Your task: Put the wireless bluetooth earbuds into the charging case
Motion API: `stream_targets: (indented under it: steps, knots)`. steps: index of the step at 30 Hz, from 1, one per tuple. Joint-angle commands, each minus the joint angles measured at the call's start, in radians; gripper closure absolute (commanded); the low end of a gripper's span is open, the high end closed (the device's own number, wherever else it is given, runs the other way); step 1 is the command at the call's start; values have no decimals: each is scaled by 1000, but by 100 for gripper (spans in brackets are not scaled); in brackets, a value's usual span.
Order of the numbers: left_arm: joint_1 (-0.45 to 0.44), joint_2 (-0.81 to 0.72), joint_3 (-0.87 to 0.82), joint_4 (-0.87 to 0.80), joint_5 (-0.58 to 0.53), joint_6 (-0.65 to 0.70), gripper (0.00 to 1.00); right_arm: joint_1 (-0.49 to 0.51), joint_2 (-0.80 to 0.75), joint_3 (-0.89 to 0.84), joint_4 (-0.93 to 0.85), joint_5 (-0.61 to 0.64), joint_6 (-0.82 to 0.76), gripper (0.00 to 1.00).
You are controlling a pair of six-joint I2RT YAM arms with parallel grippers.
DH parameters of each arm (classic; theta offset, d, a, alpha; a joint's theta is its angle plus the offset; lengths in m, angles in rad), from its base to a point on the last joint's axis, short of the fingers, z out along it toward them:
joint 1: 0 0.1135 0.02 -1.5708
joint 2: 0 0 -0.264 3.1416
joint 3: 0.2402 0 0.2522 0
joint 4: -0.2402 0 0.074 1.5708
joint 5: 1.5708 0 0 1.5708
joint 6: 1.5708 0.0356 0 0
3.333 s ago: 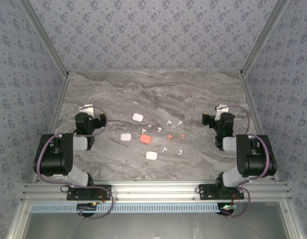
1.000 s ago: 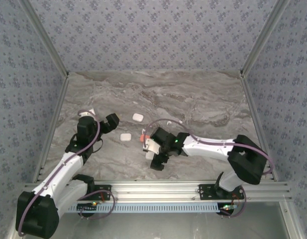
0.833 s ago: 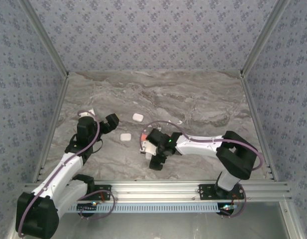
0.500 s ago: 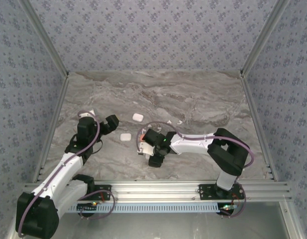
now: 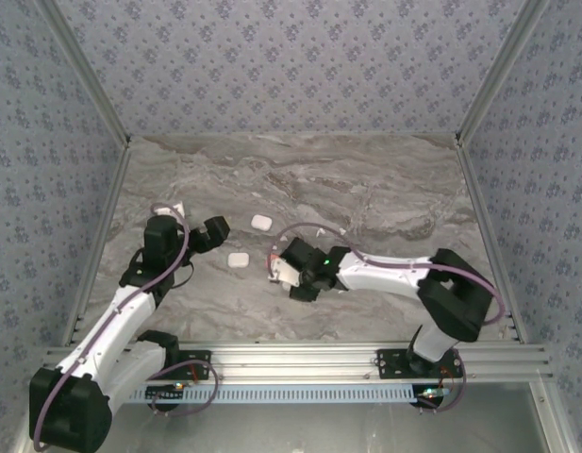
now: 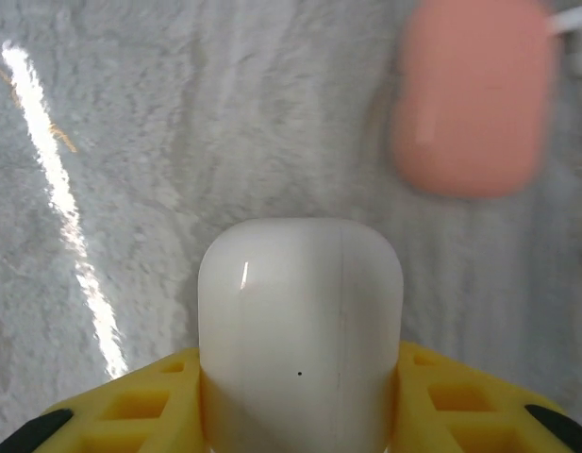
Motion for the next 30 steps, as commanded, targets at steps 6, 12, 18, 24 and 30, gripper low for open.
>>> stream_targets:
  steps: [6,12,18,24,30]
  knots:
    - [-42,23,123,38,469,3,6,-108,-322,-19,71,7,-48,61]
    - [-191,54,195,86,519,29,9,-135,-454,9,112,-1,-88,61]
    - [-294,135,248,155,529,23,14,-124,-486,49,111,-3,-121,61]
    - [-369,229,281,218,530,16,17,-99,-487,59,120,-3,-136,61]
    - [-410,299,309,248,535,15,26,-87,-485,60,135,-3,-133,61]
